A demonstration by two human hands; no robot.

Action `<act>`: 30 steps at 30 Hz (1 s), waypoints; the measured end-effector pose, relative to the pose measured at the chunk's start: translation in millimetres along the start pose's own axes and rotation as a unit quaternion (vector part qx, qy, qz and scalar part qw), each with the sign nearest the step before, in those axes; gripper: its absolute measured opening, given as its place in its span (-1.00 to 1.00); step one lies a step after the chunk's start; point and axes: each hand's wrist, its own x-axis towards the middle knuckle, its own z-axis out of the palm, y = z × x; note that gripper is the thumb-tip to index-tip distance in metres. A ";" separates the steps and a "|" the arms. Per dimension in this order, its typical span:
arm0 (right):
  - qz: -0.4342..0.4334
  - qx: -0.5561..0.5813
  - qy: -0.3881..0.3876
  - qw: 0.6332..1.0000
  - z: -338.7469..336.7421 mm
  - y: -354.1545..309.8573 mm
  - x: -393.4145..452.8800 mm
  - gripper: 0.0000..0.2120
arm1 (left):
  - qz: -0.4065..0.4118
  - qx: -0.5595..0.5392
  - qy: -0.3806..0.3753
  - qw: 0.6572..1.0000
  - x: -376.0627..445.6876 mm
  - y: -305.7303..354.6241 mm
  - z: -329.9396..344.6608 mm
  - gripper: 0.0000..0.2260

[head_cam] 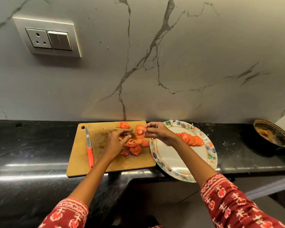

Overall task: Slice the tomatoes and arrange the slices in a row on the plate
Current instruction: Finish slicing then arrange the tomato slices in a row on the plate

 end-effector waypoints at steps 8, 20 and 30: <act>0.007 -0.085 0.030 0.996 -46.4 1.0 -11.6 -0.89 | -0.018 0.009 -0.006 1.000 5.4 4.2 22.4 -0.75; 0.126 -0.205 0.138 0.961 -87.8 23.6 3.7 -0.89 | -0.046 0.026 -0.052 0.997 11.6 24.8 97.2 -0.76; 0.145 -0.242 0.149 0.948 -109.8 32.5 14.0 -0.95 | -0.058 0.167 -0.030 0.984 6.9 37.1 141.0 -0.60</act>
